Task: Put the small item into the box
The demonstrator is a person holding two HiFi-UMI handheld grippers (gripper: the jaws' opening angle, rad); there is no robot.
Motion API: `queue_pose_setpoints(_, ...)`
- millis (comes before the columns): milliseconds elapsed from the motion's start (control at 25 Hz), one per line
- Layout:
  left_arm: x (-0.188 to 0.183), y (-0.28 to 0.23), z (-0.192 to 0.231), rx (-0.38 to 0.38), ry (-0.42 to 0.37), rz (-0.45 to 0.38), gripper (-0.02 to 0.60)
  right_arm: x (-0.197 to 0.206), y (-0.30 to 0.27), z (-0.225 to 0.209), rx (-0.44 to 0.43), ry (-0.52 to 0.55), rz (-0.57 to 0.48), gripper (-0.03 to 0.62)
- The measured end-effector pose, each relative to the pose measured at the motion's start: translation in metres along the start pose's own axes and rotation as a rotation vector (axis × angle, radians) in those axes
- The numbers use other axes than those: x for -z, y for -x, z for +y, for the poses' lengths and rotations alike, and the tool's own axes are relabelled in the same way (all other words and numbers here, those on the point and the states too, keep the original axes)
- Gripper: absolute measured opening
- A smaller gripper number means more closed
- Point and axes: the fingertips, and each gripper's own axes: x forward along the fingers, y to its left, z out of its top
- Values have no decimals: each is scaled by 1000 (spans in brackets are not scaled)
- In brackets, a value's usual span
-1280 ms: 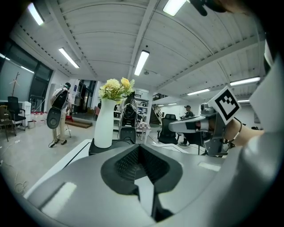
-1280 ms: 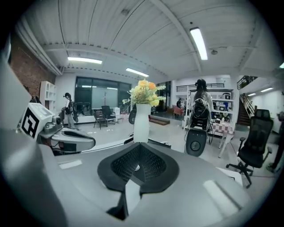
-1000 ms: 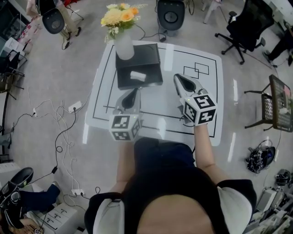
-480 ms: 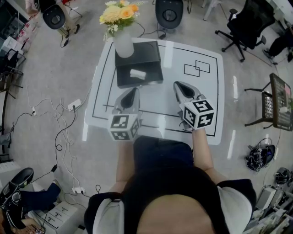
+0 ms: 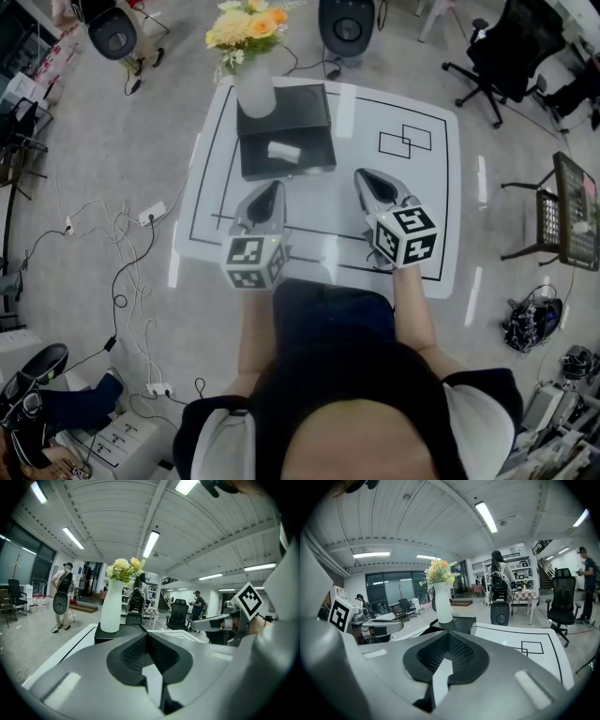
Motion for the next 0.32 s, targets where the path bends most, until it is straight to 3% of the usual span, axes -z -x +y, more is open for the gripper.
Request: queue_pose_setpoints(320,2,1,2,-5,1,5,9,0,0,0,2,7,1,0)
